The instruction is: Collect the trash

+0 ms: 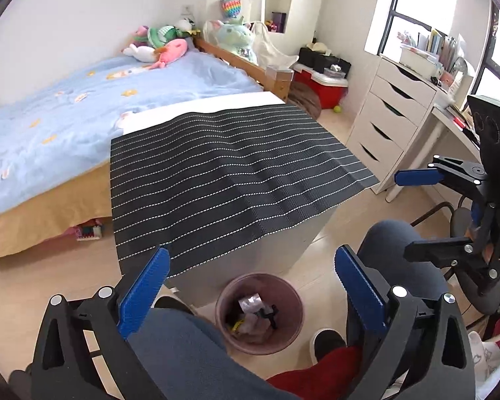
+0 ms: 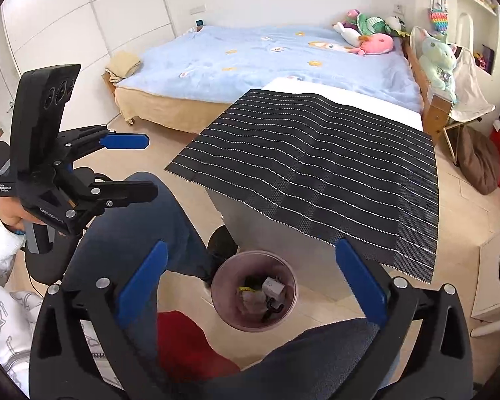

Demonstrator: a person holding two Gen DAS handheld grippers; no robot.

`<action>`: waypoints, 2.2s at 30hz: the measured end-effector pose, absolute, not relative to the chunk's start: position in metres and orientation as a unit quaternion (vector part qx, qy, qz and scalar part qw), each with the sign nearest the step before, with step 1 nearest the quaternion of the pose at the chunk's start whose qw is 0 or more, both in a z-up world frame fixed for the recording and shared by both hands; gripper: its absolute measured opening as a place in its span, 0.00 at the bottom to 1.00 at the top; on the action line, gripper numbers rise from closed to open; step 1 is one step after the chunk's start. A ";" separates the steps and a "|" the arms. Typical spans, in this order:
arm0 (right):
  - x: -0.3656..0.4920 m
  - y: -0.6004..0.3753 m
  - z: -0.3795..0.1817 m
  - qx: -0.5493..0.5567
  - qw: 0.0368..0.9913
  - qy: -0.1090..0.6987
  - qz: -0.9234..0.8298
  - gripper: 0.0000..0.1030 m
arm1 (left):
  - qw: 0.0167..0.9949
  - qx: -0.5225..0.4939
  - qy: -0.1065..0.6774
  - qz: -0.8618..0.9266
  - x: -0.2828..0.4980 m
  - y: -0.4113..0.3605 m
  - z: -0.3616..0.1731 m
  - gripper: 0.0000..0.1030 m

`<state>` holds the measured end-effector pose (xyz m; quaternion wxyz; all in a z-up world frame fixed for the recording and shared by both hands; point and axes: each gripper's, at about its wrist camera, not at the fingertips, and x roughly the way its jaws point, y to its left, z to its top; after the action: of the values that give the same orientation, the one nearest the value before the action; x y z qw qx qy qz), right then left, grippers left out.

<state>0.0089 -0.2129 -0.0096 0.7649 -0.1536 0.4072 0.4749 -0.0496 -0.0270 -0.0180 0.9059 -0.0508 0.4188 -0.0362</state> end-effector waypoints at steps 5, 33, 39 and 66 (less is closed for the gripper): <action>0.011 -0.212 -0.010 -0.149 0.762 0.414 0.475 0.97 | 0.905 -0.052 0.420 -0.036 -0.050 -0.027 -0.019 0.93; 0.033 -0.218 0.012 -0.132 0.803 0.398 0.422 0.97 | 0.911 -0.060 0.408 -0.016 -0.041 -0.013 -0.004 0.93; 0.049 -0.215 0.028 -0.130 0.818 0.383 0.408 0.97 | 0.919 -0.047 0.392 -0.008 -0.030 -0.006 0.010 0.93; 0.081 -0.201 0.042 -0.124 0.825 0.377 0.401 0.97 | 0.926 -0.077 0.369 -0.017 -0.007 0.004 0.020 0.94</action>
<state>0.0811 -0.2014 0.0425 0.8254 -0.1244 0.3773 0.4011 -0.0073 0.0041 0.0202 0.9261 -0.0773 0.3688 -0.0172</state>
